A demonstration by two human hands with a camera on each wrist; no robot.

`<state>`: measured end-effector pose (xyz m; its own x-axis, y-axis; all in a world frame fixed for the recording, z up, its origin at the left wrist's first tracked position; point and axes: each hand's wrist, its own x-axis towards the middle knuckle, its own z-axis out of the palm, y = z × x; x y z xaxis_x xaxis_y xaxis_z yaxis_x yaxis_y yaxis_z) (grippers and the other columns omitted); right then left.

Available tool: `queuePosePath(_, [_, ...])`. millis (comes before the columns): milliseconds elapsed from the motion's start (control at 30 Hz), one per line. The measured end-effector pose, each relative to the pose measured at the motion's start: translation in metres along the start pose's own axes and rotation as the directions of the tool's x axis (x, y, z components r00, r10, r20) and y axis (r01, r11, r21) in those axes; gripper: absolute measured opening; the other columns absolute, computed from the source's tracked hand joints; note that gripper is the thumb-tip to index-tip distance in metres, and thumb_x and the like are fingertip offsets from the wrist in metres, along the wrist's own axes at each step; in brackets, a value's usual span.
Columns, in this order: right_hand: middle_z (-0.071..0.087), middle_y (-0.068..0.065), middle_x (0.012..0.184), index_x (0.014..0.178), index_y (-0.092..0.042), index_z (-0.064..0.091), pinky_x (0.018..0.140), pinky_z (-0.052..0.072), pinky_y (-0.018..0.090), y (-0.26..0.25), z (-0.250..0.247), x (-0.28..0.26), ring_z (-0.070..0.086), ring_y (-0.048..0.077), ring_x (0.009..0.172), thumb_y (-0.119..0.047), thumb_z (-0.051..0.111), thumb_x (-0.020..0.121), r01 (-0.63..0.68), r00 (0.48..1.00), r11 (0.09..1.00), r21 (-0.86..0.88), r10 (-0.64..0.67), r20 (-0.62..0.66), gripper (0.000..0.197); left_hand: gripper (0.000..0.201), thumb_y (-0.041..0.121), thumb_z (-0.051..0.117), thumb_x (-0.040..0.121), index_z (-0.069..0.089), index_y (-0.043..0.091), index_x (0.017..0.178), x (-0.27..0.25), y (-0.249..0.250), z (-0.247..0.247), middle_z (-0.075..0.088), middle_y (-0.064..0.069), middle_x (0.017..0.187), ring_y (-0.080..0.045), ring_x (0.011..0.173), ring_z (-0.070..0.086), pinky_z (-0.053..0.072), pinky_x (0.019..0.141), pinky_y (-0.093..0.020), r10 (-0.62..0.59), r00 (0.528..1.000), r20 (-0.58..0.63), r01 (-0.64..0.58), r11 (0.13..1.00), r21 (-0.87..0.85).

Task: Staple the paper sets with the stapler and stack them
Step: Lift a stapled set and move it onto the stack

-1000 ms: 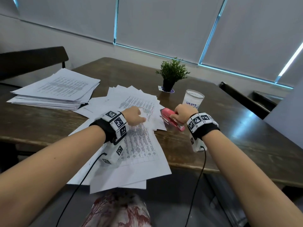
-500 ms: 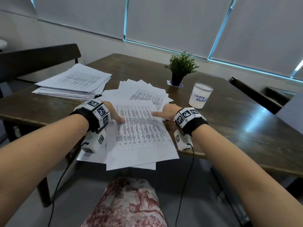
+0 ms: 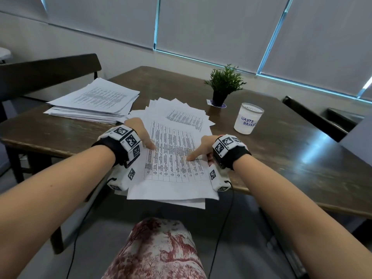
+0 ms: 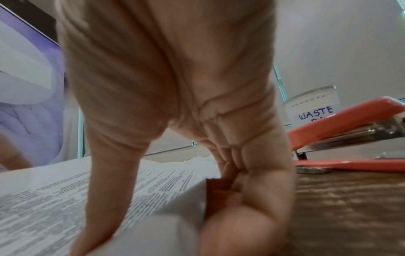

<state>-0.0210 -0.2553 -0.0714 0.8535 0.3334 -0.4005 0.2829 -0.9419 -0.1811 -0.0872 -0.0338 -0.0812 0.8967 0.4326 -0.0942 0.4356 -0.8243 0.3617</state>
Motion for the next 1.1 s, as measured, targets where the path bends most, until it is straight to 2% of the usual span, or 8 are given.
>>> queuePosePath(167, [0.062, 0.004, 0.055, 0.068, -0.007, 0.059, 0.065, 0.049, 0.029, 0.004, 0.001, -0.001, 0.057, 0.022, 0.053, -0.049, 0.083, 0.070, -0.017, 1.000, 0.999, 0.050, 0.018, -0.025, 0.048, 0.053, 0.044, 0.088, 0.063, 0.055, 0.004, 0.070, 0.004, -0.007, -0.012, 0.056, -0.007, 0.070, -0.025, 0.076, 0.055, 0.043, 0.065, -0.031, 0.038, 0.994, -0.105, -0.031, 0.997, 0.067])
queuePosePath(267, [0.070, 0.012, 0.085, 0.089, -0.001, 0.063, 0.083, 0.057, 0.042, 0.002, 0.002, 0.005, 0.066, 0.029, 0.081, -0.033, 0.080, 0.077, -0.019, 0.997, 0.995, 0.094, 0.027, -0.076, 0.038, 0.046, 0.045, 0.083, 0.070, 0.065, 0.004, 0.082, 0.010, -0.011, -0.011, 0.060, -0.007, 0.076, -0.026, 0.079, 0.059, 0.046, 0.064, -0.031, 0.067, 0.990, -0.122, -0.054, 0.993, 0.103])
queuePosePath(433, [0.059, 0.009, 0.088, 0.089, -0.010, 0.053, 0.062, 0.049, 0.030, 0.006, -0.023, 0.004, 0.058, 0.024, 0.077, -0.012, 0.071, 0.086, 0.012, 0.947, 0.969, 0.248, 0.068, -0.313, 0.019, 0.046, 0.044, 0.075, 0.079, 0.049, 0.009, 0.064, 0.014, -0.012, -0.002, 0.048, -0.004, 0.060, -0.020, 0.058, 0.048, 0.035, 0.051, -0.027, 0.034, 0.999, 0.006, -0.033, 0.991, -0.126])
queuePosePath(600, [0.066, 0.018, 0.114, 0.120, 0.006, 0.057, 0.088, 0.055, 0.038, 0.016, -0.031, -0.004, 0.066, 0.031, 0.104, -0.014, 0.072, 0.084, -0.060, 0.936, 0.932, 0.357, 0.176, -0.304, 0.044, 0.048, 0.035, 0.088, 0.068, 0.045, 0.014, 0.070, 0.008, -0.007, 0.012, 0.068, -0.012, 0.108, -0.025, 0.099, 0.063, 0.048, 0.083, -0.032, 0.059, 0.993, 0.098, -0.036, 0.974, -0.222])
queuePosePath(700, [0.067, 0.012, 0.113, 0.119, 0.003, 0.059, 0.086, 0.053, 0.035, 0.024, -0.015, -0.006, 0.064, 0.029, 0.105, -0.021, 0.075, 0.084, -0.092, 0.960, 0.954, 0.284, 0.160, -0.230, 0.046, 0.043, 0.026, 0.086, 0.072, 0.046, 0.008, 0.072, 0.003, -0.004, 0.012, 0.062, -0.015, 0.111, -0.029, 0.108, 0.059, 0.044, 0.081, -0.030, 0.056, 0.997, 0.051, -0.046, 0.984, -0.173])
queuePosePath(833, [0.072, 0.012, 0.087, 0.105, -0.003, 0.064, 0.083, 0.057, 0.049, 0.022, 0.002, -0.001, 0.071, 0.030, 0.084, -0.042, 0.084, 0.068, -0.102, 0.980, 0.938, 0.331, 0.151, -0.127, 0.057, 0.021, 0.018, 0.074, 0.080, 0.059, 0.006, 0.075, 0.006, -0.008, 0.012, 0.063, -0.008, 0.088, -0.026, 0.088, 0.059, 0.045, 0.066, -0.027, 0.057, 0.995, 0.080, -0.054, 0.997, -0.046])
queuePosePath(1000, [0.057, 0.008, 0.081, 0.094, -0.005, 0.053, 0.082, 0.058, 0.048, -0.002, 0.005, -0.013, 0.065, 0.030, 0.077, -0.026, 0.082, 0.077, -0.138, 0.984, 0.952, 0.272, 0.162, -0.069, 0.039, 0.049, 0.036, 0.070, 0.085, 0.062, 0.007, 0.124, 0.003, -0.013, 0.022, 0.064, -0.007, 0.123, -0.024, 0.111, 0.060, 0.050, 0.096, -0.033, 0.079, 0.991, 0.109, -0.090, 0.991, 0.097])
queuePosePath(1100, [0.066, 0.008, 0.089, 0.092, -0.008, 0.060, 0.081, 0.055, 0.038, -0.003, 0.007, -0.006, 0.060, 0.021, 0.073, -0.021, 0.080, 0.080, -0.090, 0.989, 0.970, 0.227, 0.113, -0.092, 0.027, 0.053, 0.037, 0.071, 0.086, 0.061, 0.007, 0.129, -0.002, -0.018, 0.019, 0.062, -0.008, 0.127, -0.022, 0.110, 0.060, 0.049, 0.093, -0.028, 0.111, 0.984, 0.137, -0.119, 0.991, 0.053])
